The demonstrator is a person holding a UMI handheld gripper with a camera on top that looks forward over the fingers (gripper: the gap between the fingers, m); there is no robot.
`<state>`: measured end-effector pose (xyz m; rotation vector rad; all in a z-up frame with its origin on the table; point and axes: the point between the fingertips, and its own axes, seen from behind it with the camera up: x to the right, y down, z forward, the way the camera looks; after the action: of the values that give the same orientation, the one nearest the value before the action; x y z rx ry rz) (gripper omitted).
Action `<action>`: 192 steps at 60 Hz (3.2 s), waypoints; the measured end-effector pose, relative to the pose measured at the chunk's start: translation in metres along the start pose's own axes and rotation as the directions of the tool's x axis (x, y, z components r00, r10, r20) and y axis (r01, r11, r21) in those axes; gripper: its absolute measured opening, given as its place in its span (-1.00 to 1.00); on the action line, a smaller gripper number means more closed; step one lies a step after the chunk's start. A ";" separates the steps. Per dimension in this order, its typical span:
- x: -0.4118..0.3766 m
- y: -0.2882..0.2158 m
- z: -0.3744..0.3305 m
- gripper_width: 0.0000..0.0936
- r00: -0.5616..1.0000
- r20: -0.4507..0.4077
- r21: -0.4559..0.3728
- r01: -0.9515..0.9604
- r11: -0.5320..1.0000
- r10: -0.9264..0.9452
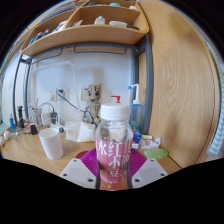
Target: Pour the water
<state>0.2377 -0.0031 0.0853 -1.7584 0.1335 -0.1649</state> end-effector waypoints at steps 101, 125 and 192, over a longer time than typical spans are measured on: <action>-0.114 -0.104 0.058 -0.24 0.754 0.154 0.073 0.635 0.769 -0.638; -0.090 -0.030 0.090 -0.24 0.975 0.199 -0.036 0.105 0.994 -0.096; -0.080 -0.092 -0.124 0.82 0.996 0.024 -0.203 -0.077 0.976 0.084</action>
<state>0.1365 -0.0903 0.1960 -1.9531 0.2037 -0.0651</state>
